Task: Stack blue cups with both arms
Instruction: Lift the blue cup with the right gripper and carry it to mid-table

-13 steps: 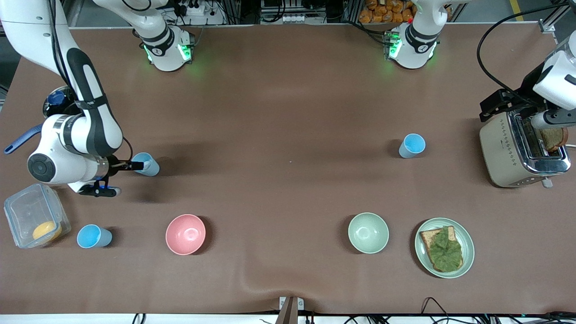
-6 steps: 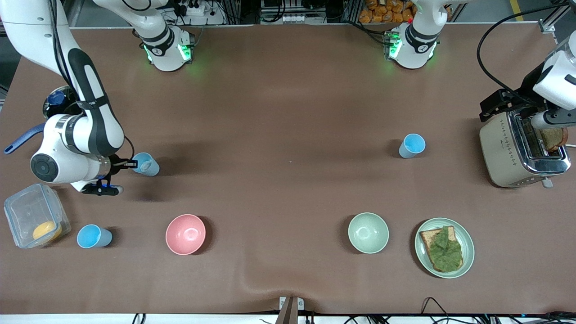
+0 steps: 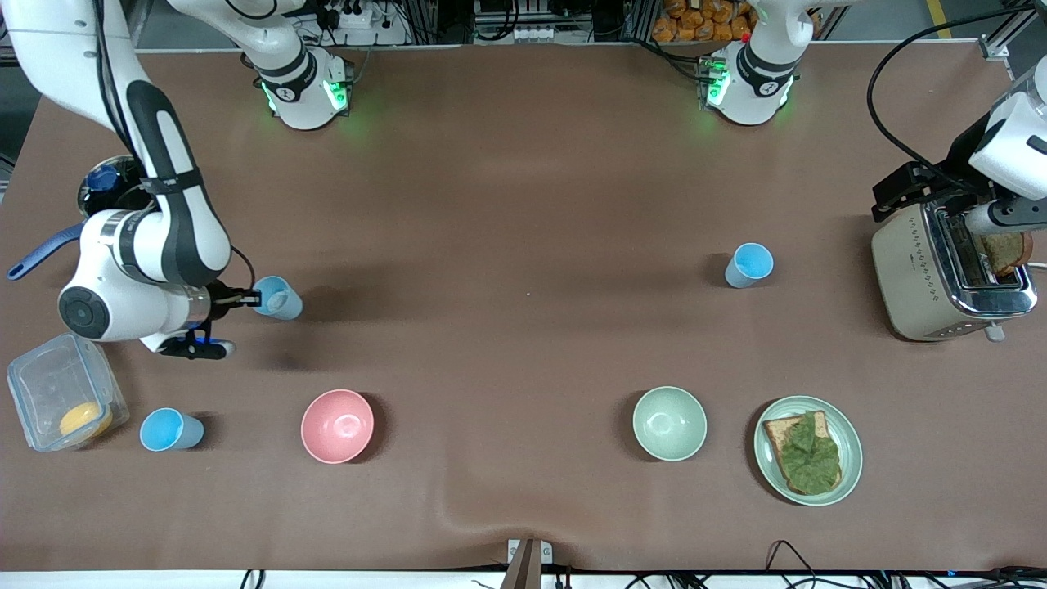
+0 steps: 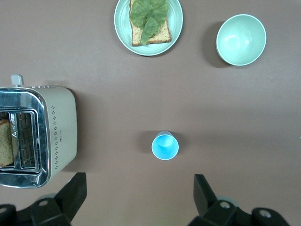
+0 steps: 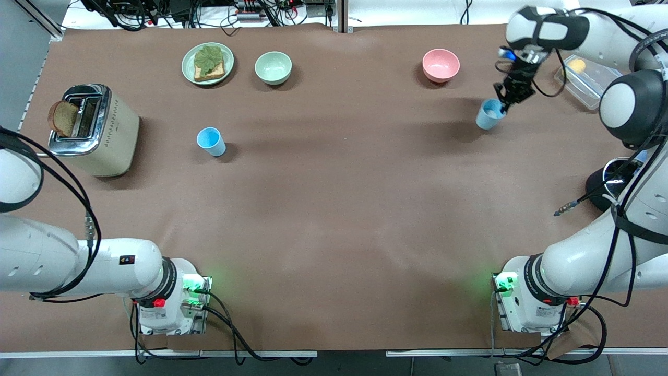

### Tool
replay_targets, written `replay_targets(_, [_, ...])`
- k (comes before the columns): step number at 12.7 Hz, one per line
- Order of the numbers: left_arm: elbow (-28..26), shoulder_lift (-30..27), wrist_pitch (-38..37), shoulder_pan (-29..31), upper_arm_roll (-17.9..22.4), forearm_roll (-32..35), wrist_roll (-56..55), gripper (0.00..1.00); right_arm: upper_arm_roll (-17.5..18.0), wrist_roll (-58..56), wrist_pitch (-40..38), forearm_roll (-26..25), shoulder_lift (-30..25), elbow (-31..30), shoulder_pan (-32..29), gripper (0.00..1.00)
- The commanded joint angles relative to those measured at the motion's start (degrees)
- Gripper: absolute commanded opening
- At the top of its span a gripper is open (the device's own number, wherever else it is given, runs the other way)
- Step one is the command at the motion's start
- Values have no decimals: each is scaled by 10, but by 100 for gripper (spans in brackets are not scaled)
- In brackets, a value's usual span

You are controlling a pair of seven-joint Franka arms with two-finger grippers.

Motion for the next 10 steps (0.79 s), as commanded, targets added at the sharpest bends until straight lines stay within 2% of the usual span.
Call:
replay_targets(1, [7,0,-7,3,-2,5,-13,100,-3,132,-25,43,-6,42,89,0])
replay_targets(3, [7,0,-7,3,-2,5,-13,100,-3,254,-11,88,17,79,177,0])
replay_targets(4, [7,0,-7,3,-2,5,-13,100,-3,312,8,95,36,99,211,0])
replay_targets(7, [7,0,-7,3,-2,5,-13,100,-2,443,68,97,96,154,313,0])
replay_targets(10, [7,0,-7,2,-2,5,-13,100,-2,503,117,99,142,202,370,0])
